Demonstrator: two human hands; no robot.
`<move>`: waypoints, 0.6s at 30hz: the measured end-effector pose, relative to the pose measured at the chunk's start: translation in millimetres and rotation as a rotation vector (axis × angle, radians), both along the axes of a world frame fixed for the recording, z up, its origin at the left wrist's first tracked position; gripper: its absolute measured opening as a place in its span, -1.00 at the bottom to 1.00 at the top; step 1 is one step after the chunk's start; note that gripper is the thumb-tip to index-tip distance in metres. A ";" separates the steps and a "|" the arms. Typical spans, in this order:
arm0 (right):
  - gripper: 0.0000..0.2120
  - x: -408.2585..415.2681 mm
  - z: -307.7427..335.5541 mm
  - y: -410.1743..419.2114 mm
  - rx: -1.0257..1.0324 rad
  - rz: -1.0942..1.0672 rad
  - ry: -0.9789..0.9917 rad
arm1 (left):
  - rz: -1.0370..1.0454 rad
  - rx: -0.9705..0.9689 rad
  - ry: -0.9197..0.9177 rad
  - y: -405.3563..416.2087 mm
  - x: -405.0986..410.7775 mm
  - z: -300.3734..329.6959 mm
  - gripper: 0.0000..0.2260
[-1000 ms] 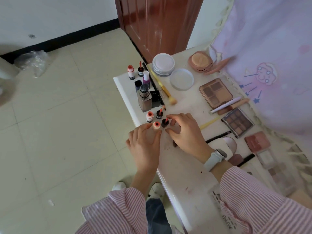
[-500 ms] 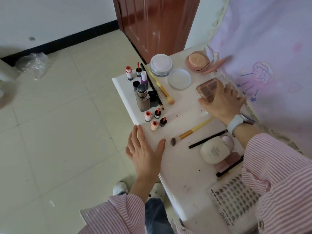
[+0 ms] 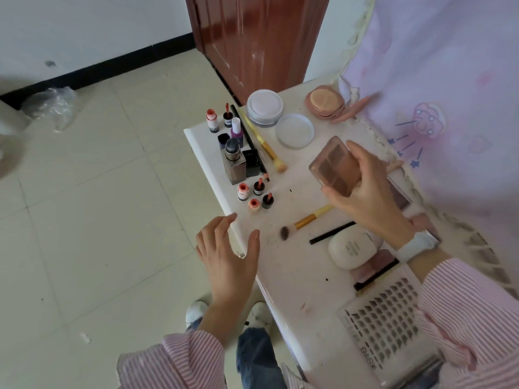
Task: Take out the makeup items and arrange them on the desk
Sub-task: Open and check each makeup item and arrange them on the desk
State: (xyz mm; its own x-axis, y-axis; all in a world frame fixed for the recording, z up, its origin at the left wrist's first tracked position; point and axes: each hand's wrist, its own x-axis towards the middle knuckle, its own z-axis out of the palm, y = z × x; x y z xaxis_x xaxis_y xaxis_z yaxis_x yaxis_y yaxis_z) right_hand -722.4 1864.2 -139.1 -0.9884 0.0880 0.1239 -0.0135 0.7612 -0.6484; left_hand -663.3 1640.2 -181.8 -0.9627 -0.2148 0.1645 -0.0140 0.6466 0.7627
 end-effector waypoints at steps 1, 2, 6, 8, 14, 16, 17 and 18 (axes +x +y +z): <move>-0.25 10.7 3.2 -4.3 -0.042 0.055 0.026 | -0.051 0.048 0.056 1.0 1.5 7.2 -0.69; -0.20 20.7 5.5 -9.3 -0.069 0.098 0.040 | -0.122 0.133 0.059 3.1 2.3 15.8 -0.78; -0.06 46.1 10.6 -24.2 -0.157 0.244 0.013 | -0.322 0.613 -0.387 18.9 -1.6 53.6 -0.85; -0.06 52.5 13.9 -28.8 -0.130 0.323 0.010 | -0.396 0.844 -0.606 22.8 -10.0 62.0 -0.66; -0.17 64.8 30.2 -35.9 0.004 0.492 -0.098 | -0.651 1.214 -0.849 22.6 -18.7 65.0 -0.51; -0.22 68.3 33.2 -33.0 0.087 0.505 -0.104 | -0.636 1.215 -0.866 23.2 -16.7 59.7 -0.53; -0.25 70.1 33.9 -31.5 0.103 0.506 -0.110 | -0.612 1.216 -0.869 24.0 -16.1 57.4 -0.52; -0.30 72.2 34.7 -30.4 0.097 0.500 -0.124 | -0.573 1.229 -0.857 25.6 -15.7 55.3 -0.48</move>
State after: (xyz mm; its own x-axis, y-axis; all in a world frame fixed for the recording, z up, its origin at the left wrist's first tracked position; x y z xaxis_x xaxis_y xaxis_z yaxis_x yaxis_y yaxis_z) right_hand -650.2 1833.8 -104.4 -0.9145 -0.4044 -0.0127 -0.3183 0.7383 -0.5947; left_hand -679.0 1665.8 -126.5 -0.6723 0.6009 -0.4323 -0.6733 -0.2536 0.6945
